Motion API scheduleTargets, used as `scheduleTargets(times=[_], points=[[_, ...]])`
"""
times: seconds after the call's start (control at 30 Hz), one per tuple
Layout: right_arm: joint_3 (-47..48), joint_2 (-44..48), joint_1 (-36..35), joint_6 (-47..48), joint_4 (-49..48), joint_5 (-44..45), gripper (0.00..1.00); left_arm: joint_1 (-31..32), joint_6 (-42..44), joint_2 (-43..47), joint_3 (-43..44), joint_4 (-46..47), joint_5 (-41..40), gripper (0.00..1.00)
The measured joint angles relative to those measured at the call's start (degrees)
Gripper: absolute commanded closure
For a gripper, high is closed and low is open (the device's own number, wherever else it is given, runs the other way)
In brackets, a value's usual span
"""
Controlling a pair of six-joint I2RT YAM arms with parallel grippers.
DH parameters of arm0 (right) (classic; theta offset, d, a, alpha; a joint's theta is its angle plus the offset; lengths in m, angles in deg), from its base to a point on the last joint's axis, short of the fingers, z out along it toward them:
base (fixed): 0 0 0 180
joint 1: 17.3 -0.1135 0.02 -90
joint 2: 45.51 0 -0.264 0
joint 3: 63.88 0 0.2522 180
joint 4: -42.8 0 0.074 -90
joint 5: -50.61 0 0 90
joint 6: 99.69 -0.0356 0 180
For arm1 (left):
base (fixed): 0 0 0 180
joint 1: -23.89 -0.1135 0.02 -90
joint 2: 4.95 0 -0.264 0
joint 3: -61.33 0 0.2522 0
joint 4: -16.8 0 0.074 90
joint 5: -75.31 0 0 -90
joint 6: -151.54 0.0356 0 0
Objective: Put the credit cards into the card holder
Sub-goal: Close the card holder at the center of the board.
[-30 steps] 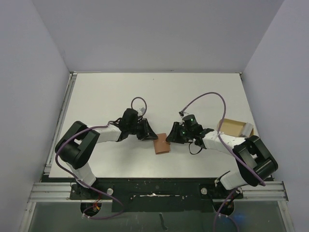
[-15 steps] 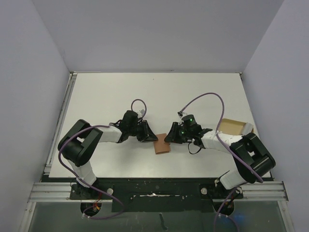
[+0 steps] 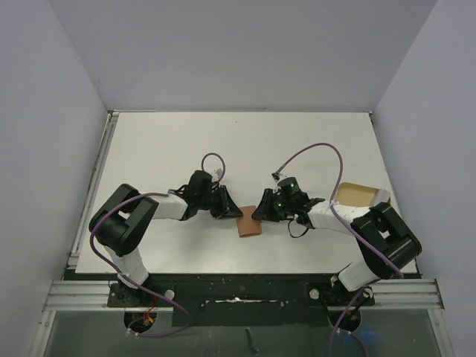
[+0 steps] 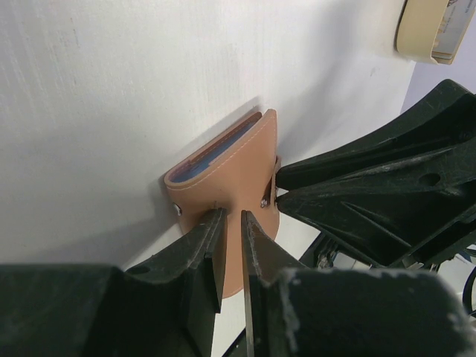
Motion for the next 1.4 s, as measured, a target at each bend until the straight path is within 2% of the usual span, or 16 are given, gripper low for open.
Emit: scheduleTargets(times=[0.6, 0.9, 1.4], points=[[0.9, 0.0, -1.0, -0.1, 0.0, -0.2, 0.76, 0.0, -0.1, -0.1, -0.2, 0.4, 0.0, 0.86], [1.0, 0.0, -1.8, -0.2, 0.4, 0.3, 0.82, 0.0, -0.2, -0.2, -0.2, 0.4, 0.0, 0.86], [5.0, -1.4, -4.2, 1.6, 6.8, 5.2, 0.88, 0.0, -0.2, -0.2, -0.2, 0.4, -0.1, 0.86]])
